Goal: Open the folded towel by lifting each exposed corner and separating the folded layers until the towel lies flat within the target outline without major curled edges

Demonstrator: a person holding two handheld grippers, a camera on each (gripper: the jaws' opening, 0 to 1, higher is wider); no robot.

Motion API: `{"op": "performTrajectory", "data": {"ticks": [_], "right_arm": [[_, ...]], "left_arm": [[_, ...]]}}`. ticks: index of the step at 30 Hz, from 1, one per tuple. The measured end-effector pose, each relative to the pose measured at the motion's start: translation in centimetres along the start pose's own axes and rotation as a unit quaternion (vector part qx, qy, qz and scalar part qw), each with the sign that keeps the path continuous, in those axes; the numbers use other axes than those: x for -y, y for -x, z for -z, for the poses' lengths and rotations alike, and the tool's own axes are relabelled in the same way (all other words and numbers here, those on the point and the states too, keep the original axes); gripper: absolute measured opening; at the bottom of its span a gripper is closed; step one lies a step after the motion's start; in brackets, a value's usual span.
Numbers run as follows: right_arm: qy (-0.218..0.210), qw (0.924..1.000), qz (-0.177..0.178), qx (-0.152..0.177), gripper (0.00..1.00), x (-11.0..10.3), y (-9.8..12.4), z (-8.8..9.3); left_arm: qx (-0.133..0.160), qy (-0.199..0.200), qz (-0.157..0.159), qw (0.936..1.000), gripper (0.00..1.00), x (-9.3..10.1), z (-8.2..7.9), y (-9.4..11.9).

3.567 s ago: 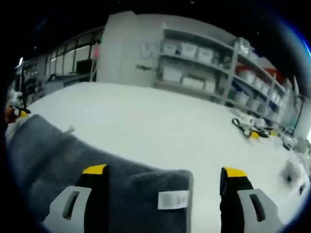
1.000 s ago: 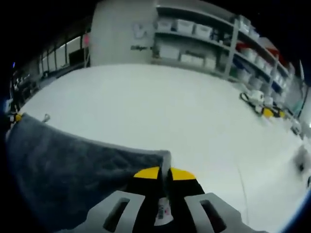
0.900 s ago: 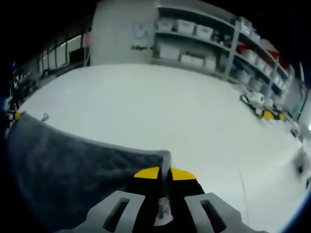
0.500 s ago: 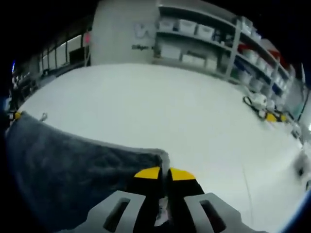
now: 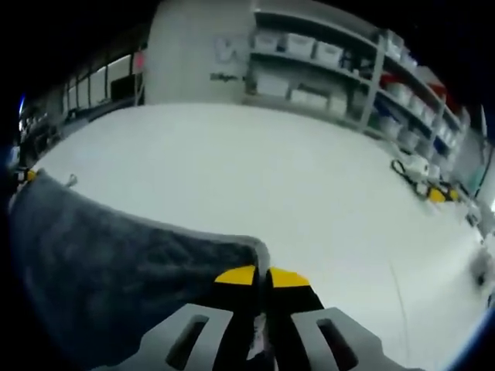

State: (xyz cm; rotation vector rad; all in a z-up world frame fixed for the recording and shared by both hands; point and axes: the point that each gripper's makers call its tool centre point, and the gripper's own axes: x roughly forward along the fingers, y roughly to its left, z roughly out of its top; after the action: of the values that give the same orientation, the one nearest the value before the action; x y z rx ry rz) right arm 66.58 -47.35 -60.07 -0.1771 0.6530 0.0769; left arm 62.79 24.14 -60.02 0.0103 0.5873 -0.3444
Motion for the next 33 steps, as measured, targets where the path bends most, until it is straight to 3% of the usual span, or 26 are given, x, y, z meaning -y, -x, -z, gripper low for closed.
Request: {"op": "performTrajectory", "data": {"ticks": [6,8,11,19,22,27,33], "right_arm": [[0.004,1.0000,0.002,0.006,0.00,-0.2,-1.1,-0.9],[0.004,1.0000,-0.001,0.006,0.00,-0.4,-1.4,-1.2],[0.008,0.9999,0.000,0.006,0.00,-0.4,-2.2,-1.8],[0.004,0.9998,0.002,0.022,0.00,-0.4,-3.1,-2.6],[0.031,0.9991,0.002,0.030,0.00,-0.7,-3.5,-3.0],[0.011,0.9994,0.004,0.031,0.00,-0.6,-4.3,-3.5],[0.003,0.9991,0.011,0.040,0.00,-0.9,-5.6,-4.4]], "left_arm": [[0.005,-0.008,-0.007,0.9999,0.02,-0.6,-0.5,-0.4],[0.016,-0.035,-0.025,0.9990,0.02,-1.3,-1.0,-0.8],[0.016,-0.041,-0.029,0.9986,0.01,-1.6,-1.6,-1.5],[0.013,-0.040,-0.028,0.9987,0.01,-2.6,-2.3,-2.4],[0.015,-0.040,-0.026,0.9987,0.01,-2.9,-2.5,-2.7],[0.026,-0.035,-0.022,0.9988,0.01,-3.5,-2.9,-3.3],[0.017,-0.046,-0.030,0.9983,0.01,-4.3,-3.6,-4.3]]}}
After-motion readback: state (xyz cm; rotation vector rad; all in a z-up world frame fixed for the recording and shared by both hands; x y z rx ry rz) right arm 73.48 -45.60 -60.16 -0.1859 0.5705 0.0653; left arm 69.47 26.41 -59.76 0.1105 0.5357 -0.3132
